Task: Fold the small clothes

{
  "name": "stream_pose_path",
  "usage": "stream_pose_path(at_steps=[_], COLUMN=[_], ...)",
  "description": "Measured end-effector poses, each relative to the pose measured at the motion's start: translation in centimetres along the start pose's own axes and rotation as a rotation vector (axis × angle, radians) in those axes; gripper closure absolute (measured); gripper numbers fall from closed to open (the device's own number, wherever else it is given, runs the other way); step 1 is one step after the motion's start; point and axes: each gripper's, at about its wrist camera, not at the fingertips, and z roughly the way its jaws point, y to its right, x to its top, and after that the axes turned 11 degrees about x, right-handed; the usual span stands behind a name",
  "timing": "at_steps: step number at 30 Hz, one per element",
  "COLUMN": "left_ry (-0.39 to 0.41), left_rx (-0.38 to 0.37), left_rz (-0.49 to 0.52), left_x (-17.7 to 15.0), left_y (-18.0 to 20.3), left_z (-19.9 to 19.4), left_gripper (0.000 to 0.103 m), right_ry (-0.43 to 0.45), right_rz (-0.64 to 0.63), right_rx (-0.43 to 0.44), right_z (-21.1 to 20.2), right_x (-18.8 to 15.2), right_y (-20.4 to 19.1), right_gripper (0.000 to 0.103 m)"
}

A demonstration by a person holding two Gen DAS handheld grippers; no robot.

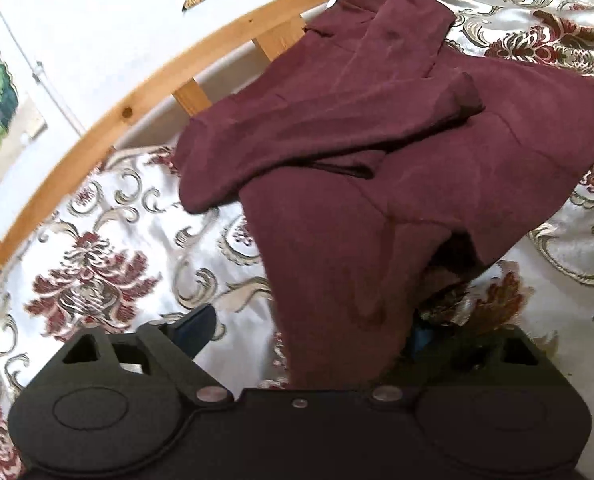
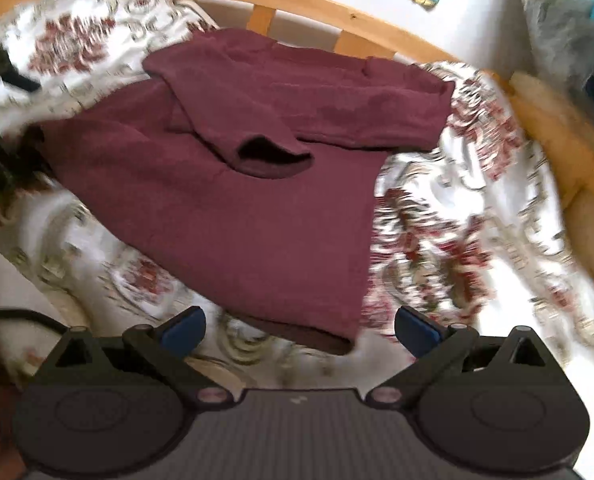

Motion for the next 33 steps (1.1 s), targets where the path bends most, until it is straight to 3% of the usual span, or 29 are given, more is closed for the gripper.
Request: stream_pose_path(at_steps=[5, 11, 17, 19, 20, 22, 23, 27, 33], left_ry=[0.009, 0.017, 0.045, 0.054, 0.065, 0.081, 0.087, 0.096, 0.097], left_rx=[0.009, -0.036, -0.038, -0.047, -0.049, -0.042, -0.04, -0.041, -0.061], left_rz=[-0.025, -0.039, -0.008, -0.017, -0.024, -0.024, -0.029, -0.069, -0.139], left_x=[0.2, 0.0, -0.1, -0.2, -0.2, -0.2, -0.2, 0.3, 1.8], left_y=[-0.8, -0.8, -0.1, -0.1, -0.1, 0.0, -0.1, -0.9, -3.8], left_z=[0.2, -0.1, -0.8, -1.0, -1.1, -1.4, -1.5, -2.5, -7.3], left_gripper=[0.031, 0.059, 0.081, 0.093, 0.095, 0.097, 0.097, 0.098, 0.099], right_ry=[-0.062, -0.053, -0.029, -0.014, -0.009, 0.005, 0.015, 0.073, 0.174], right_rz=[-0.112, -0.235, -0.34, -0.342, -0.336, -0.329, -0.33, -0.26, -0.164], right_rx=[-0.117, -0.096, -0.054, -0.028, -0.013, 0.012, 0.011, -0.013, -0.007], right_z=[0.7, 1.4, 1.7, 1.7, 1.7, 1.6, 1.4, -0.7, -6.5], right_x=[-0.4, -0.3, 0.1, -0.2, -0.3, -0.7, -0.8, -0.7, 0.5], right_y=[-0.1, 0.0, -0.8, -1.0, -1.1, -1.3, -1.5, -1.0, 0.8], right_gripper=[0.0, 0.001, 0.028, 0.05, 0.057, 0.086, 0.092, 0.096, 0.096])
